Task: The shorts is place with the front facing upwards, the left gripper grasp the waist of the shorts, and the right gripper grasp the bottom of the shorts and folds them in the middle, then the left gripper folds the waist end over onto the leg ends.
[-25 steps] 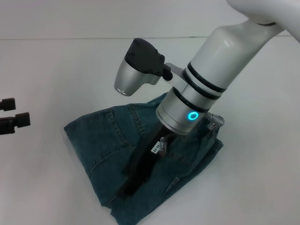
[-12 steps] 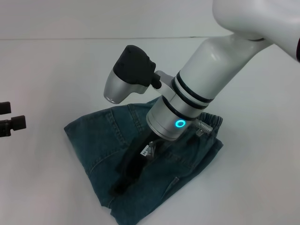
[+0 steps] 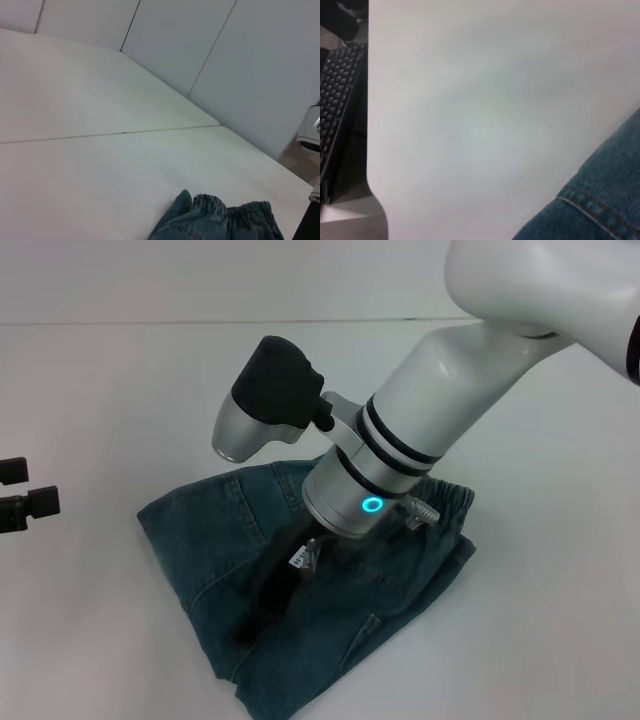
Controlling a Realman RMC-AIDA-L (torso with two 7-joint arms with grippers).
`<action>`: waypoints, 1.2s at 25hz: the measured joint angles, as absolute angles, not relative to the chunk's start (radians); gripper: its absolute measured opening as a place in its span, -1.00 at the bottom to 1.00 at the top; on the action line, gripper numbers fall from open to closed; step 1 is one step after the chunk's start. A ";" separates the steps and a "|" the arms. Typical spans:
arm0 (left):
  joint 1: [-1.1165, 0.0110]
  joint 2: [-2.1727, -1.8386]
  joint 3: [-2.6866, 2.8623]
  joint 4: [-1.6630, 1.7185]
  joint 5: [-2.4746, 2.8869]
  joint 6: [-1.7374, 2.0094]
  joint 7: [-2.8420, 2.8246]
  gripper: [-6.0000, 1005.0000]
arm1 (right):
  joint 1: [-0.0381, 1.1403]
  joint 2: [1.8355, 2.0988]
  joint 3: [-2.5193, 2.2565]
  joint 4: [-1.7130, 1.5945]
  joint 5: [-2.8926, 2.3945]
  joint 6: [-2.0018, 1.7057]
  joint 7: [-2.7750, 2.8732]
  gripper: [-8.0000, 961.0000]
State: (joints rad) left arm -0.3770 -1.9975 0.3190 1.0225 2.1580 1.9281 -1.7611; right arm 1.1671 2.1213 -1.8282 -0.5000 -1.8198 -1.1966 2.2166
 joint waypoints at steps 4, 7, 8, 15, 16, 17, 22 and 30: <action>-0.377 -2.002 0.319 1.020 2.157 1.928 -1.761 0.81 | 1.173 2.121 -1.830 -0.502 -1.818 -1.180 2.217 0.42; -0.377 -2.003 0.319 1.011 2.157 1.928 -1.760 0.81 | 1.174 2.121 -1.839 -0.507 -1.818 -1.162 2.217 0.42; -0.377 -2.003 0.320 1.009 2.157 1.928 -1.760 0.81 | 1.176 2.121 -1.843 -0.509 -1.818 -1.159 2.217 0.42; -0.375 -2.004 0.321 1.008 2.155 1.929 -1.760 0.81 | 1.188 2.121 -1.866 -0.507 -1.818 -1.125 2.227 0.42; -0.375 -2.005 0.321 1.008 2.155 1.929 -1.760 0.81 | 1.188 2.121 -1.868 -0.508 -1.818 -1.120 2.228 0.42; -0.375 -2.006 0.321 1.008 2.155 1.929 -1.760 0.81 | 1.189 2.121 -1.870 -0.508 -1.818 -1.115 2.228 0.42; -0.377 -2.008 0.326 1.008 2.155 1.930 -1.760 0.81 | 1.190 2.121 -1.873 -0.506 -1.819 -1.089 2.229 0.42; -0.392 -2.010 0.327 0.984 2.155 1.930 -1.759 0.81 | 1.190 2.121 -1.882 -0.495 -1.827 -1.033 2.229 0.43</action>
